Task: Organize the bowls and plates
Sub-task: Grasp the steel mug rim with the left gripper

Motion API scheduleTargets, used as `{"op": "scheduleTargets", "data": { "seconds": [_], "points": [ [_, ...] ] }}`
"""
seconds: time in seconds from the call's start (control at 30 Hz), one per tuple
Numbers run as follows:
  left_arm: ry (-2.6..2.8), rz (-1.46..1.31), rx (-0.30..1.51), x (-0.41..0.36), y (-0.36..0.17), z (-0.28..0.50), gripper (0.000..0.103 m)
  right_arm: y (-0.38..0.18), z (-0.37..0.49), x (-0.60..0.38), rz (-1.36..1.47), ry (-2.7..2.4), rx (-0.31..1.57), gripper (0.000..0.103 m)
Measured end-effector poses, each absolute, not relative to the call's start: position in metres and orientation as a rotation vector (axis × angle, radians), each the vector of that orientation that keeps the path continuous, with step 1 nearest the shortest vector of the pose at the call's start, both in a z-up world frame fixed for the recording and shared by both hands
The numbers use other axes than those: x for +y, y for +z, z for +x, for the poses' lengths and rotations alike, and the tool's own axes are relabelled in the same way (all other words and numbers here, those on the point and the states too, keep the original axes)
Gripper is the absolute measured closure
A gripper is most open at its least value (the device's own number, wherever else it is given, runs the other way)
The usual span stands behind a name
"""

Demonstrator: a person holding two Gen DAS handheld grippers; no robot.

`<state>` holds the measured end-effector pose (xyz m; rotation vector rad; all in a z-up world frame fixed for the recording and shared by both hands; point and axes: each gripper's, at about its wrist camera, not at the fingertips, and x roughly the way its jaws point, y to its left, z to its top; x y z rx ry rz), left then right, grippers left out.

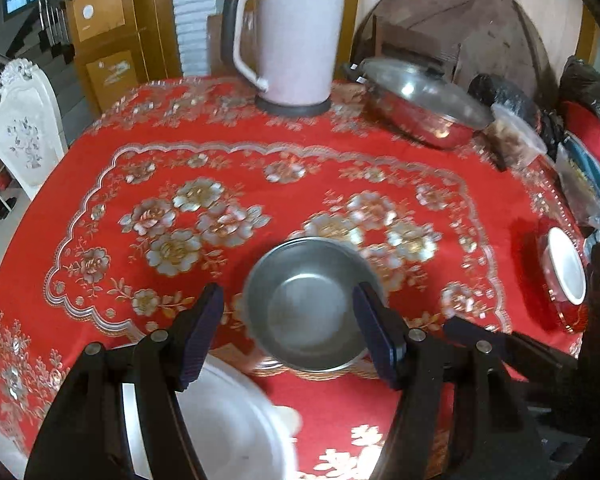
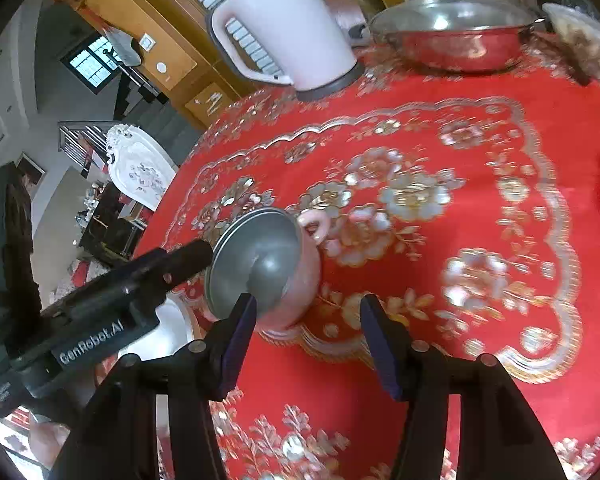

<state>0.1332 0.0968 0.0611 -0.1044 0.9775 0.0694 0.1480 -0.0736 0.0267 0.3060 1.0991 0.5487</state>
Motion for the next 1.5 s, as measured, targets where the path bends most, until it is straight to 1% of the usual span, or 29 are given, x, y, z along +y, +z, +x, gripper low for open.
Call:
{"op": "scheduleTargets", "data": {
  "seconds": [0.33,0.4,0.47,0.57,0.8,1.5],
  "points": [
    [0.097,-0.127,1.053,0.130,0.041,0.156,0.037,0.008,0.175,-0.043,0.307,0.511,1.137,0.047],
    [0.094,-0.130,1.076,0.133,0.036,0.162,0.037,0.007,0.176,-0.039,0.297,0.513,1.142,0.051],
    [0.090,-0.139,1.085,0.134,0.032,0.165,0.037,0.006,0.177,-0.037,0.285,0.513,1.142,0.052],
    [0.078,-0.151,1.121,0.136,0.023,0.171,0.037,0.004,0.179,-0.035,0.277,0.511,1.146,0.055],
    [0.071,-0.153,1.137,0.134,0.015,0.172,0.037,0.001,0.182,-0.034,0.269,0.506,1.151,0.056],
    [0.137,-0.082,1.010,0.129,0.025,0.159,0.037,0.011,0.167,-0.027,0.187,0.483,1.084,0.055]
  ]
}}
